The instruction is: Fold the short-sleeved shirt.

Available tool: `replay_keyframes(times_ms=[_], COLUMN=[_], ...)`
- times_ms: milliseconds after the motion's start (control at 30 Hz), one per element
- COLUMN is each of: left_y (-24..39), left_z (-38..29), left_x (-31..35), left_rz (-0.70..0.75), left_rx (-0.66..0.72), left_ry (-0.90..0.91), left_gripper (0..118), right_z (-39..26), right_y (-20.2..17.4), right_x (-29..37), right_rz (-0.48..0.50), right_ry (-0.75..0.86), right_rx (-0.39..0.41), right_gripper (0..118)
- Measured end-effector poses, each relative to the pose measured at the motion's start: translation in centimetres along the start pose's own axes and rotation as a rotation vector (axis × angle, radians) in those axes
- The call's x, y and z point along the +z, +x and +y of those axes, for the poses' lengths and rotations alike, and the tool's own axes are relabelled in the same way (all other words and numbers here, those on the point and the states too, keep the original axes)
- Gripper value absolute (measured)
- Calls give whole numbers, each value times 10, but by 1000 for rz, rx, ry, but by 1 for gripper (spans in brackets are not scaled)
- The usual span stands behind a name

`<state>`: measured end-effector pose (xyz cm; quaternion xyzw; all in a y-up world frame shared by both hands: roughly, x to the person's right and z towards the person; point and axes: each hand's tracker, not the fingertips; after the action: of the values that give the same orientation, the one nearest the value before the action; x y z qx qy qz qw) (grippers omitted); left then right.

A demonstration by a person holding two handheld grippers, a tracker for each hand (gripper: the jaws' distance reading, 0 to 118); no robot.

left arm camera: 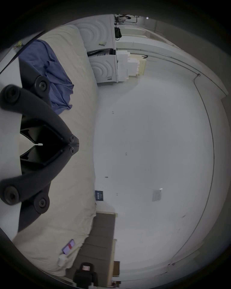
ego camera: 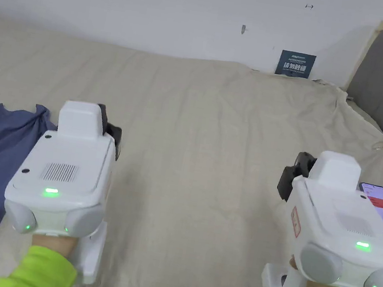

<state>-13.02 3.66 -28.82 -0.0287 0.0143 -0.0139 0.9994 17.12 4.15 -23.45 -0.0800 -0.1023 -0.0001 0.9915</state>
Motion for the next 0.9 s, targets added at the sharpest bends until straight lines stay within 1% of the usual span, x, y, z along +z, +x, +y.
replay_keyframes(times_ms=[33, 167, 267, 567, 900], left_y=[-1, 2, 4, 6, 8], left_z=[-6, -21, -28, -29, -23], left_x=[1, 5, 6, 7, 9], left_rz=[-9, -18, -29, -38, -48], left_rx=[-6, -23, -57, -54, -52], left_ry=[-10, -55, -70, -77, -59], left_gripper=[0, 0, 0, 0, 0], right_z=[-5, -15, -16, -11, -8], right_y=[-2, -3, -3, -5, -6], right_x=[-3, -3, -3, 1, 6], right_rz=[3, 14, 20, 26, 27], right_ry=[-13, -43, -47, -30, -16], right_rx=[16, 30, 28, 20, 30], right_gripper=[0, 0, 0, 0, 0])
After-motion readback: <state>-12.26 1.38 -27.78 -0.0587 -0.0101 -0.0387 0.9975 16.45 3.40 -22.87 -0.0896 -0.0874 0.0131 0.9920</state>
